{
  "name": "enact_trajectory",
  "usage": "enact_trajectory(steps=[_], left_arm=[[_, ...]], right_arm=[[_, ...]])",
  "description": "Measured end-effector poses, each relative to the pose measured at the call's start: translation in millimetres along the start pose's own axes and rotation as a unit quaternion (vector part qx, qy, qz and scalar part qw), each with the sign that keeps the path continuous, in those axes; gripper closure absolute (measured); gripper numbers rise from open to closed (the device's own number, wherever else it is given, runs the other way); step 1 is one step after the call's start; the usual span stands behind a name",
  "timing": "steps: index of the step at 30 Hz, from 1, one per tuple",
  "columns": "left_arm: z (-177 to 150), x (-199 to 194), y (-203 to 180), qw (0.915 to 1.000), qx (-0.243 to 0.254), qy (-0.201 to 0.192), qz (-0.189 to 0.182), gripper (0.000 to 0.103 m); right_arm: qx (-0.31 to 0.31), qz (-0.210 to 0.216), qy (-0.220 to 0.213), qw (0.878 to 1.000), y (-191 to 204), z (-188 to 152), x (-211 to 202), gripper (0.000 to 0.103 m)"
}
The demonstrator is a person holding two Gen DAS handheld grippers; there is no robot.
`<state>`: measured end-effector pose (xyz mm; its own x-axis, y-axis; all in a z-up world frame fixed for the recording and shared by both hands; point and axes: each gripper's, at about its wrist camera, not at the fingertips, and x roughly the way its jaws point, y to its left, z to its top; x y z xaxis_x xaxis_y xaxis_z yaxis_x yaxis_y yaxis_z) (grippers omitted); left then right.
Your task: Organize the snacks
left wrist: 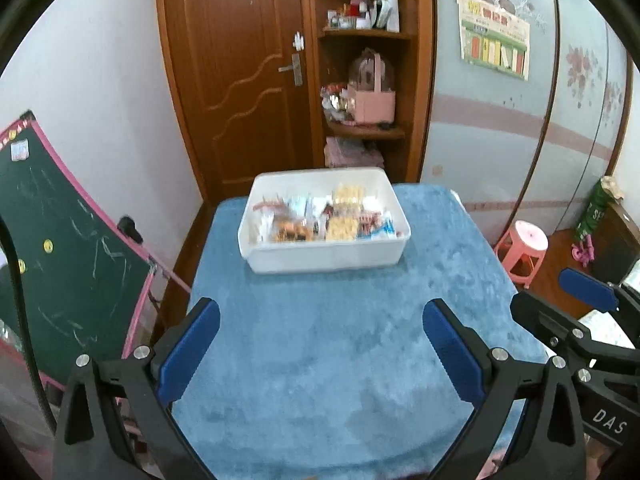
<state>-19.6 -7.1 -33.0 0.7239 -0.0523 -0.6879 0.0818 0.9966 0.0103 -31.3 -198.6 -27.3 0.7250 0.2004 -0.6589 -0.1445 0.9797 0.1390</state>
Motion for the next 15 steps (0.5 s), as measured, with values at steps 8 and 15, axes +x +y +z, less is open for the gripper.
enact_trajectory(steps=[8,15], left_arm=[[-21.7,13.3,2.2,0.9981,-0.016,0.057,-0.02,0.002],[-19.2,8.8,2.7,0.9988,-0.023,0.041,-0.012,0.002]], right_arm=[[0.007,-0.015,0.019,1.0,-2.0,-21.8,-0.7,0.03],[0.007,-0.014,0.022,1.0,-3.6,-22.6,0.9,0.03]])
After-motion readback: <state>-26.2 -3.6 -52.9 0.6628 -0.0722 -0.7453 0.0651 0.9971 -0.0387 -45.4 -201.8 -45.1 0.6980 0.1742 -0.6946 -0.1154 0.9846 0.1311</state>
